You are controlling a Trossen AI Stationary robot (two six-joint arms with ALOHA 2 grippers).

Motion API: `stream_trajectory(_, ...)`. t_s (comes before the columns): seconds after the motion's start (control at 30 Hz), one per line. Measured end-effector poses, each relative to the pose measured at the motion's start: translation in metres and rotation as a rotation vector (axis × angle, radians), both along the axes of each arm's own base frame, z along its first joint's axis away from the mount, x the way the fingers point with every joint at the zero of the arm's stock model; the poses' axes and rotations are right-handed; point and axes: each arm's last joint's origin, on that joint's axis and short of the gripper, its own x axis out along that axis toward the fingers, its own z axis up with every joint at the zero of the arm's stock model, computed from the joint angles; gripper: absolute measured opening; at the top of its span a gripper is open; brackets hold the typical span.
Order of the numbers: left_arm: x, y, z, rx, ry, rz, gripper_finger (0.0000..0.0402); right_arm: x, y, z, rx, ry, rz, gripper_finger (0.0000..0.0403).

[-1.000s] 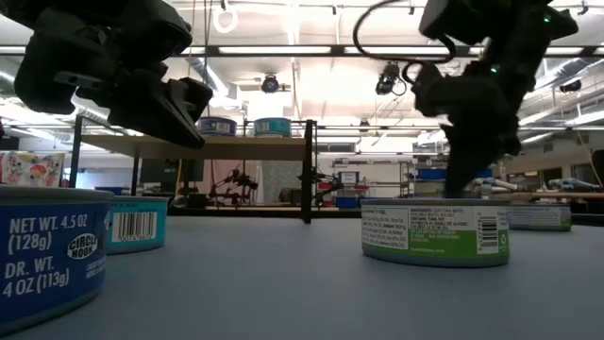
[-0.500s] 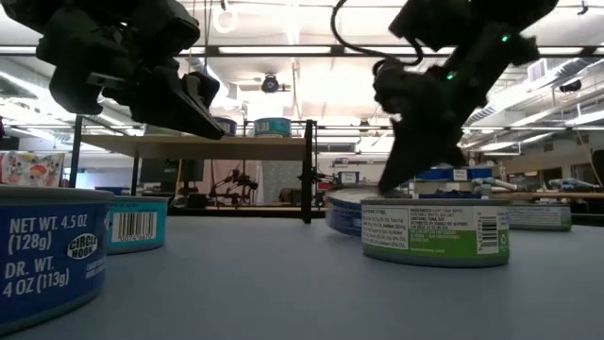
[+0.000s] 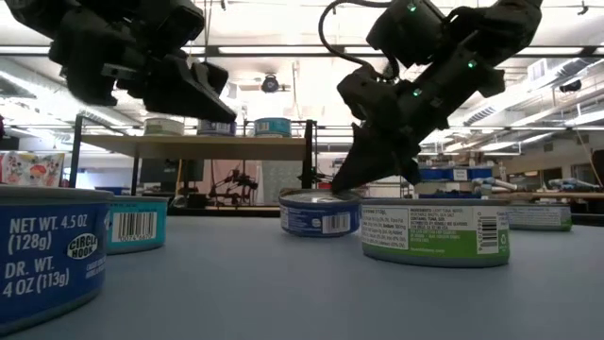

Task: Stack canned seafood by type on shelf
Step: Put the blue tuna can on the shelf aligned with the other blue tuna cans

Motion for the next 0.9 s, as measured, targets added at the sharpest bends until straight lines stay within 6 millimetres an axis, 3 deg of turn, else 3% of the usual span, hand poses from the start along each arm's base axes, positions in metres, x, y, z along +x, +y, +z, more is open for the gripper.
stream_trajectory(0.2,0.008,0.005,-0.003,-0.047,-0.029,-0.055,0.0,0.001,-0.003,0.002,-0.034,-0.013,0.022,0.0007)
stream_trajectory(0.4,0.03,0.003,-0.007,-0.019,0.02,-0.125,0.0,0.003,-0.003,0.003,-0.077,-0.021,0.06,0.003)
stream_trajectory(0.67,0.057,-0.001,-0.011,0.095,0.093,-0.165,0.0021,0.003,-0.003,0.003,-0.123,-0.016,0.099,0.0107)
stream_trajectory(0.9,0.068,-0.004,-0.03,0.205,0.183,-0.225,0.0059,0.0,0.001,0.01,-0.172,-0.008,0.156,0.0167)
